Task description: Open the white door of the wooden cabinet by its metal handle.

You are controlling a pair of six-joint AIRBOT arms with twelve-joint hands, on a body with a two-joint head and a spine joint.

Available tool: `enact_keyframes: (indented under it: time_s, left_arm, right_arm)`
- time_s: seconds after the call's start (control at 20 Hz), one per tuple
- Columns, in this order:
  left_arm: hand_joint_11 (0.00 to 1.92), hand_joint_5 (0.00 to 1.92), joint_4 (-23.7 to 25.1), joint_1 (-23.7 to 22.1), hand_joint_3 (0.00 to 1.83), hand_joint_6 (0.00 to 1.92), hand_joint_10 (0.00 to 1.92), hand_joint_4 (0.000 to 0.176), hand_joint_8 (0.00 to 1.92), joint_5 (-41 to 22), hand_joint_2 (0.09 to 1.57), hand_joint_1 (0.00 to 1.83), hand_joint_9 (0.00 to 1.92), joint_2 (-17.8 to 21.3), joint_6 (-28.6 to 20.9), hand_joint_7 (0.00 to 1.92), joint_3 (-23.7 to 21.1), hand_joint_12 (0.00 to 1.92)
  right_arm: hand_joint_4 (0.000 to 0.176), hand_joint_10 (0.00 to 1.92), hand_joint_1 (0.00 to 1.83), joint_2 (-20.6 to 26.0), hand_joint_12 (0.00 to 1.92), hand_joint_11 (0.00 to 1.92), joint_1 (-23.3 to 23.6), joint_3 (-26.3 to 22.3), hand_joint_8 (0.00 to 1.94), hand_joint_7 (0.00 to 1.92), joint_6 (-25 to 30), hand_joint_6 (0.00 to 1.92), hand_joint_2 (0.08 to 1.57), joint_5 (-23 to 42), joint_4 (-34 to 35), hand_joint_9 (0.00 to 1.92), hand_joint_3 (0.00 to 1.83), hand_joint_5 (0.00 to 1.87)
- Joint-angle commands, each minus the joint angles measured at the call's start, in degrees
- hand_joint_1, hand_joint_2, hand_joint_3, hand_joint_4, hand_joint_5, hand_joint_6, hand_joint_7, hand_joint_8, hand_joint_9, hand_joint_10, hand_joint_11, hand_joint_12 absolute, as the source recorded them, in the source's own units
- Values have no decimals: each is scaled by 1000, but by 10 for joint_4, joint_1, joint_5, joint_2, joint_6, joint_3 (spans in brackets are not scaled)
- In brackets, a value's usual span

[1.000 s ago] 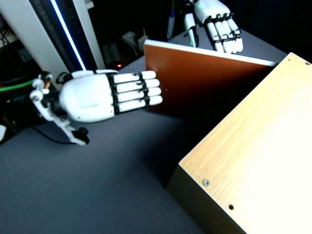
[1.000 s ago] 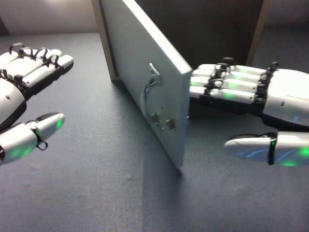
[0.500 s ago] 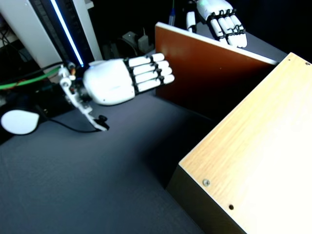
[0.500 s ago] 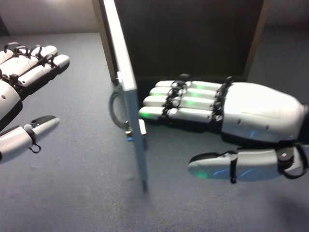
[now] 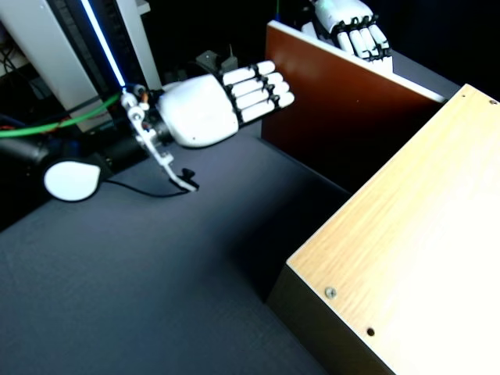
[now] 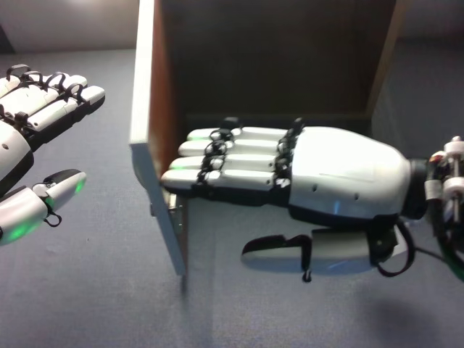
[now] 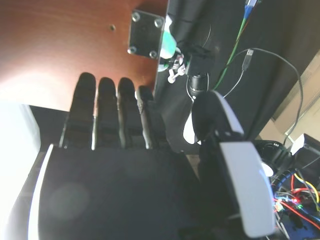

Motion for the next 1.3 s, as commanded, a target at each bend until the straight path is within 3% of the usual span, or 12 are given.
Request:
enact_keyframes:
  time_s: [0.0, 0.1, 0.2, 0.4, 0.6, 0.7, 0.75, 0.8, 0.85, 0.9, 1.0, 1.25]
  left_arm:
    - [10, 206, -3, -4, 0, 3, 6, 0, 3, -71, 1488, 395, 208, 1, 0, 165, 3, 805]
    - [0, 190, -3, -4, 1, 1, 2, 0, 2, -68, 1485, 316, 200, 0, 0, 160, 4, 780]
    - [0, 163, -3, -4, 2, 1, 1, 0, 2, -67, 1489, 287, 180, -2, 0, 130, 5, 713]
    - [0, 135, -3, -5, 2, 2, 2, 0, 1, -65, 1494, 314, 137, -4, 0, 95, 7, 617]
    - [11, 138, -3, -5, 0, 1, 5, 0, 3, -70, 1484, 333, 130, -3, 0, 90, 5, 585]
    - [67, 219, -3, -4, 0, 21, 20, 0, 19, -72, 1452, 456, 197, -3, 0, 162, 3, 612]
    - [13, 130, -4, -3, 7, 5, 3, 0, 3, -73, 1511, 285, 62, -3, -1, 69, 2, 285]
    - [2, 56, -4, -3, 13, 0, 0, 0, 0, -74, 1557, 465, 12, -2, -1, 13, 1, 95]
    - [43, 57, -6, -2, 5, 3, 0, 0, 0, -75, 1561, 560, 2, -2, -1, 2, 1, 89]
    - [29, 82, -7, 0, 0, 8, 1, 0, 2, -78, 1480, 349, 4, -2, -1, 8, 0, 85]
    - [148, 87, -11, 2, 0, 2, 9, 0, 3, -87, 1302, 331, 101, -1, -1, 57, -2, 181]
    - [105, 150, -12, 2, 17, 3, 0, 0, 0, -106, 1471, 308, 113, -1, -1, 100, -5, 194]
  right_arm:
    - [0, 0, 385, -3, 0, 4, 8, 0, 6, 77, 3, 4, 1449, 67, 23, 14, 0, 65]
    - [0, 6, 599, -12, 15, 48, 11, 2, 6, 114, 3, 3, 1354, 67, 23, 46, 0, 85]
    - [0, 1, 309, -17, 4, 11, 14, 3, 5, 21, 3, 2, 1444, 67, 20, 7, 24, 13]
    - [0, 4, 625, -29, 21, 66, 20, 6, 4, 46, 2, 5, 1403, 67, 19, 49, 0, 77]
    - [0, 2, 567, -29, 4, 34, 20, 4, 6, 82, 2, 5, 1372, 66, 28, 21, 0, 66]
    - [0, 0, 331, -16, 6, 4, 20, 3, 3, 47, 2, 2, 1465, 66, 42, 1, 16, 41]
    - [0, 0, 394, -7, 0, 0, 19, 2, 6, 29, 2, 4, 1462, 65, 49, 0, 6, 47]
    - [0, 0, 387, 4, 0, 0, 15, 0, 3, 24, 2, 3, 1460, 64, 57, 0, 3, 51]
    - [0, 0, 340, 16, 0, 0, 11, -2, 0, 4, 0, 3, 1470, 65, 66, 0, 6, 37]
    - [0, 0, 378, 28, 0, 0, 8, -5, 9, 37, -7, 13, 1453, 65, 75, 0, 0, 80]
    - [0, 0, 266, 58, 0, 0, -3, -18, 3, 35, -34, 6, 1478, 69, 101, 0, 8, 85]
    - [0, 0, 211, 137, 20, 45, -64, -39, 0, 0, -73, 5, 1448, 132, 209, 0, 0, 37]
